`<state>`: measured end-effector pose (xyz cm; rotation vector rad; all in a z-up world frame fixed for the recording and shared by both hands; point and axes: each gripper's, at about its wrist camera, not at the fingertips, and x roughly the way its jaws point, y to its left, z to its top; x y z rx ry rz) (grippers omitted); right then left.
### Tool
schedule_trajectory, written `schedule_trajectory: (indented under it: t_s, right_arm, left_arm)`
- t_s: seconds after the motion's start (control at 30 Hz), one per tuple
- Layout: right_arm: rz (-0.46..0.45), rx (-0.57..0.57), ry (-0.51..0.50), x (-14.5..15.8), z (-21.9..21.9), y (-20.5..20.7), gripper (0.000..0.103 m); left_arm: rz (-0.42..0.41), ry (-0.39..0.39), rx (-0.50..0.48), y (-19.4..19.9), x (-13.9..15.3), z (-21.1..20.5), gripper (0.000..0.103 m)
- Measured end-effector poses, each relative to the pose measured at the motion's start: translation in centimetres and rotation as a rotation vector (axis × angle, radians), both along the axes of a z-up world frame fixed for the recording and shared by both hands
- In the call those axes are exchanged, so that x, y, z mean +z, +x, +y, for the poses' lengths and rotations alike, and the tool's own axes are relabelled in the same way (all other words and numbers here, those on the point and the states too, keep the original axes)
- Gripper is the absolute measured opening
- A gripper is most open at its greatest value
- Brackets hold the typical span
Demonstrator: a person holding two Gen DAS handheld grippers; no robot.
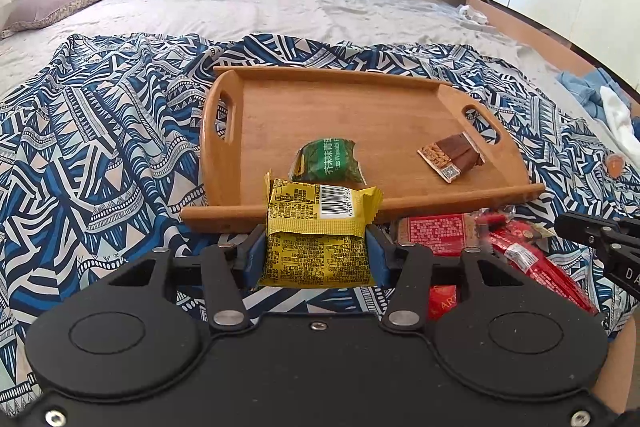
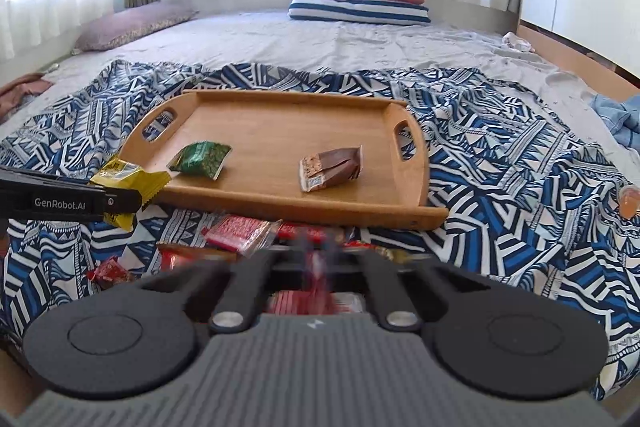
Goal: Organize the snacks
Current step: 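Lift the yellow bag with the left tool while the right lifts the red packet from the pile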
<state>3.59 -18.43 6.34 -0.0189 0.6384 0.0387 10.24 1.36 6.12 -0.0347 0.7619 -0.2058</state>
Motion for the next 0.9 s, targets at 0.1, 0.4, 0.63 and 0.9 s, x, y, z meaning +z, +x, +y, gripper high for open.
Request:
schedule_trajectory:
  t_s: [0.1, 0.4, 0.63, 0.9]
  right_arm:
    - [0.036, 0.036, 0.015, 0.0, -0.3, 0.6, 0.028]
    - [0.194, 0.031, 0.133, -2.3, -0.7, 2.6, 0.055]
    - [0.302, -0.021, 0.324, -2.7, -1.7, 5.5, 0.055]
    - [0.396, -0.093, 0.488, -3.1, -2.8, 7.8, 0.057]
  left_arm:
    - [0.002, 0.001, 0.001, 0.1, 0.0, -0.1, 0.048]
    - [0.03, -0.008, 0.008, 0.2, -1.1, 0.0, 0.048]
    - [0.021, 0.002, 0.011, 0.2, -1.0, 0.1, 0.048]
    - [0.025, 0.007, 0.014, 0.3, -1.3, 0.3, 0.048]
